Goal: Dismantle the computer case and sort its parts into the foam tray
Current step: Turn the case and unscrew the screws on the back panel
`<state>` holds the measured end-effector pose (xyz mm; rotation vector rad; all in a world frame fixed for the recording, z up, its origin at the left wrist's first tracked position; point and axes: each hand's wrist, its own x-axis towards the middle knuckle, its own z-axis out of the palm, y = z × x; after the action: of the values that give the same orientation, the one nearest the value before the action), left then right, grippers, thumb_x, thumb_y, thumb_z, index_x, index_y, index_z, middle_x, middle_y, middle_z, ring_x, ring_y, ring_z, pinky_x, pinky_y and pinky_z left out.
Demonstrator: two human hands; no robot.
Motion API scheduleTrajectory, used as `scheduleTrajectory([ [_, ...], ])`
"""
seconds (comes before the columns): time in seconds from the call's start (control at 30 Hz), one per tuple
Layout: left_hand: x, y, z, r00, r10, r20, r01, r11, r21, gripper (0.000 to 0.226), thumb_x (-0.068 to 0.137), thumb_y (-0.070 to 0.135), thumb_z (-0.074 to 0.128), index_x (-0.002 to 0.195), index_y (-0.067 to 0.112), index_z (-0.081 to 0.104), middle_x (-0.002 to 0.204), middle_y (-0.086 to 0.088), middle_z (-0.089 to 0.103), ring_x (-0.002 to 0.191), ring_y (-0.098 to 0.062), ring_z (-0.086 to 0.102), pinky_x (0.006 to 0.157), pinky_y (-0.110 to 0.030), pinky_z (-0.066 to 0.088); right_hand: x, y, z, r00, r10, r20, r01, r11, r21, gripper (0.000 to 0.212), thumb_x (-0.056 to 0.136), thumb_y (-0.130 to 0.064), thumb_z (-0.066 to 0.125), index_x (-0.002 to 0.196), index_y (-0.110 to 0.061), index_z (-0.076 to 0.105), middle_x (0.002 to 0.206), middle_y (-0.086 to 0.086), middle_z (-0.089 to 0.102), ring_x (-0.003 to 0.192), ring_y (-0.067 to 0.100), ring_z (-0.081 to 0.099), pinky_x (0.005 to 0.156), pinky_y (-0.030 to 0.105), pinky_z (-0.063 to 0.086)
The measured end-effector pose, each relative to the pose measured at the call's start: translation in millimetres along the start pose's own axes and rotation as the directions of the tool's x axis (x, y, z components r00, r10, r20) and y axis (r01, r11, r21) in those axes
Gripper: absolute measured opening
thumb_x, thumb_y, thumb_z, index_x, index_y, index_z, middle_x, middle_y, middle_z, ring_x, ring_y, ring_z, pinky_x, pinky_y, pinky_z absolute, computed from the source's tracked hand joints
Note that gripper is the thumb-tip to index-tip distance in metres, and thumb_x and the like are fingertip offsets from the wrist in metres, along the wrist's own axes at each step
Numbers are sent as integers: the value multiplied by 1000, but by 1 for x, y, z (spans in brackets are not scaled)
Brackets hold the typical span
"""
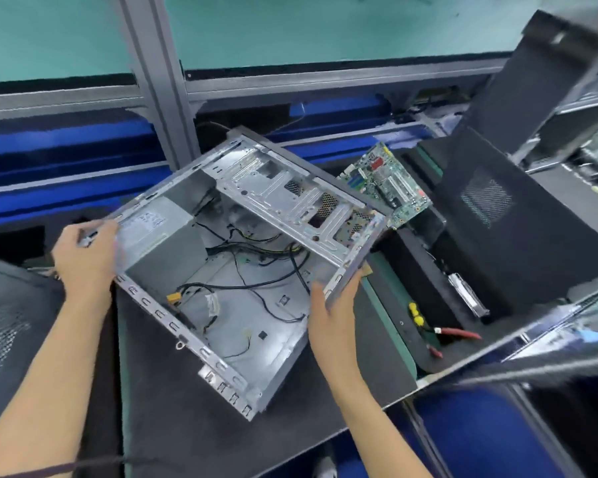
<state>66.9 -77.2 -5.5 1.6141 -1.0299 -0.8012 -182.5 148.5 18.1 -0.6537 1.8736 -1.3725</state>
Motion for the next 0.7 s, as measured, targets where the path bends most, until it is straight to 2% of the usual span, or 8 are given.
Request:
scheduleTrajectory([
  [0.1, -2, -1, -6, 1000, 6, 10, -6, 997, 73, 39, 86, 42, 66, 113, 15, 68, 107, 2, 63, 94, -10, 56, 82, -24, 42, 6, -2, 10, 998, 18, -66, -14, 998, 55, 77, 108, -36, 43, 159, -33, -15, 160, -24, -2, 152, 3, 7, 116, 20, 8],
  [0.17, -12, -1, -12, 1000, 16, 9, -16, 996, 83, 36, 90, 42, 62, 116, 17, 66, 110, 2, 60, 96, -12, 54, 82, -27, 41, 23, -3, 7, 997, 6, -74, -4, 1000, 28, 74, 109, -33, 43, 162, -29, -8, 165, -15, 8, 152, 7, 15, 113, 20, 14],
  [0.27, -34, -6, -26, 1000, 2, -1, -2, 997, 80, 31, 94, 43, 56, 115, 21, 64, 108, 6, 58, 89, -11, 52, 77, -29, 40, 55, -9, -1, 998, 0, -64, -1, 1000, -9, 70, 108, -33, 47, 163, -31, 4, 167, -9, 19, 148, 13, 29, 111, 26, 24],
  [0.37, -53, -9, -40, 1000, -4, -18, 5, 998, 57, 29, 95, 42, 58, 114, 21, 65, 108, 7, 58, 91, -10, 51, 77, -25, 38, 87, -20, -5, 999, -30, -17, 29, 998, -62, 65, 105, -34, 51, 162, -33, 18, 158, 1, 40, 129, 18, 50, 100, 30, 41],
  [0.43, -66, -10, -45, 998, -15, -54, 17, 999, 45, 24, 96, 41, 58, 110, 23, 62, 107, 10, 57, 95, -8, 50, 77, -21, 37, 102, -30, -4, 998, -17, 52, 22, 995, -93, 65, 103, -39, 53, 161, -35, 22, 158, 2, 37, 135, 23, 47, 107, 38, 43],
  [0.5, -77, -11, -46, 994, 3, -105, 4, 997, 72, 21, 98, 40, 55, 109, 23, 59, 107, 10, 56, 96, -8, 49, 82, -23, 36, 104, -37, -3, 992, 16, 124, -8, 998, -65, 71, 101, -45, 56, 161, -33, 20, 162, -1, 31, 144, 24, 38, 117, 45, 35],
  [0.6, -86, -9, -43, 989, 17, -147, 0, 993, 116, 33, 100, 38, 51, 121, 14, 59, 115, 4, 57, 100, -10, 48, 86, -26, 35, 65, -29, -9, 991, 43, 129, -45, 999, 16, 73, 98, -49, 61, 158, -31, 23, 153, -12, 41, 132, 7, 47, 106, 33, 39],
  [0.7, -87, -7, -38, 984, -24, -179, 46, 992, 120, 38, 100, 37, 49, 125, 10, 57, 123, -5, 58, 100, -14, 48, 86, -28, 36, 10, 0, -11, 994, -20, 106, 11, 996, 83, 59, 101, -46, 56, 154, -39, 29, 137, -35, 46, 112, -25, 47, 95, 22, 40],
])
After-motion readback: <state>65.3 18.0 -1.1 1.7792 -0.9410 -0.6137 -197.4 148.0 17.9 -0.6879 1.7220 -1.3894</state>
